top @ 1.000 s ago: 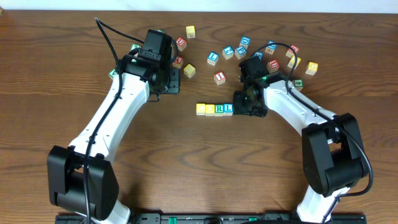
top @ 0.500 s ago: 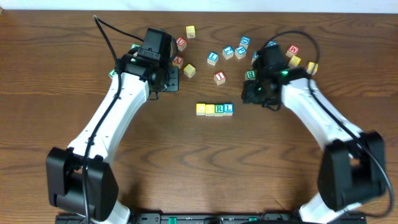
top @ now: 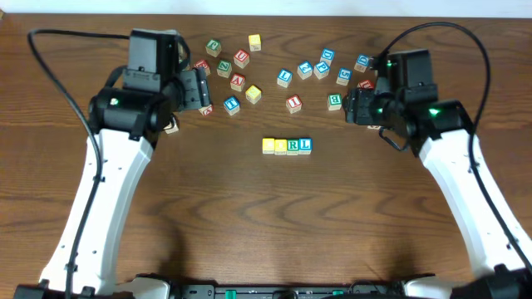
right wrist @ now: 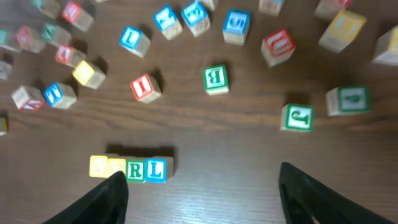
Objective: Spell out CORL
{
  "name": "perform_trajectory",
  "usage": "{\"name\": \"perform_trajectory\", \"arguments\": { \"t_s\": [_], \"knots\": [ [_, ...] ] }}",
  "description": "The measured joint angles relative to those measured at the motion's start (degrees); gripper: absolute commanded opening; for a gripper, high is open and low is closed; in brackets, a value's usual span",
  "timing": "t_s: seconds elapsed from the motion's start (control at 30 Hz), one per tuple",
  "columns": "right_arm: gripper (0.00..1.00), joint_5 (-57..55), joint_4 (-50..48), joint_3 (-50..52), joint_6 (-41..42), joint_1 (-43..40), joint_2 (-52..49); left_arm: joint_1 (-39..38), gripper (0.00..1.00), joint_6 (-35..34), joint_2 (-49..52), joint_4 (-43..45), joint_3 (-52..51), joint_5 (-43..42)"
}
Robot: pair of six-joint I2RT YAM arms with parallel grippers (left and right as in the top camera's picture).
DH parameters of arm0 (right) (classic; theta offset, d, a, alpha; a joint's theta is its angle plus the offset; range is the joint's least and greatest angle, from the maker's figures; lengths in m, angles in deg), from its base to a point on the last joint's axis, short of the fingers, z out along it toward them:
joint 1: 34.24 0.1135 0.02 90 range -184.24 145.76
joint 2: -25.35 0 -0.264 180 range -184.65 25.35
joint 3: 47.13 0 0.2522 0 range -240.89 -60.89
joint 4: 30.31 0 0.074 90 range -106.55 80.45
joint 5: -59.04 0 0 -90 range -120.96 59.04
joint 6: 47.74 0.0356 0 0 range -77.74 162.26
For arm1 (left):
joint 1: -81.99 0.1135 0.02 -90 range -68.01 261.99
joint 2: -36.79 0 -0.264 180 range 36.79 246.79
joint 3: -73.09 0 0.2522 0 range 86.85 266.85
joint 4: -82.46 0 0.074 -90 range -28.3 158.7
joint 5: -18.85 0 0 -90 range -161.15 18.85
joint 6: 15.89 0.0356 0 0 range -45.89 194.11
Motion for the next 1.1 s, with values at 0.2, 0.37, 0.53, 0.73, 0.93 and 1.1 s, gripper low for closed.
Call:
{"name": "perform_trajectory", "arguments": {
  "t_s": [0.2, 0.37, 0.53, 0.73, 0.93, 1.1],
  "knots": [
    [0.88, -1.11, 0.09, 0.0, -0.46, 0.0, 3.3, 0.0, 0.98, -0.04, 0.04, -0.15, 0.0, -0.02],
    [0.99, -1.46, 0.15, 0.0, -0.83, -0.02, 3.87, 0.0, 0.98, -0.02, 0.07, -0.15, 0.0, -0.02],
    [0.99, -1.51, 0.15, 0.0, -0.87, -0.04, 3.87, 0.0, 0.98, -0.02, 0.07, -0.15, 0.0, -0.02],
    [0.99, -1.51, 0.11, 0.0, -0.87, -0.04, 3.87, 0.0, 0.98, -0.02, 0.07, -0.15, 0.0, -0.02],
    [0.99, -1.51, 0.11, 0.0, -0.87, -0.04, 3.87, 0.0, 0.98, -0.02, 0.09, -0.15, 0.0, -0.02],
    [0.99, -1.51, 0.15, 0.0, -0.87, -0.04, 3.87, 0.0, 0.98, -0.02, 0.09, -0.15, 0.0, -0.02]
  ]
}}
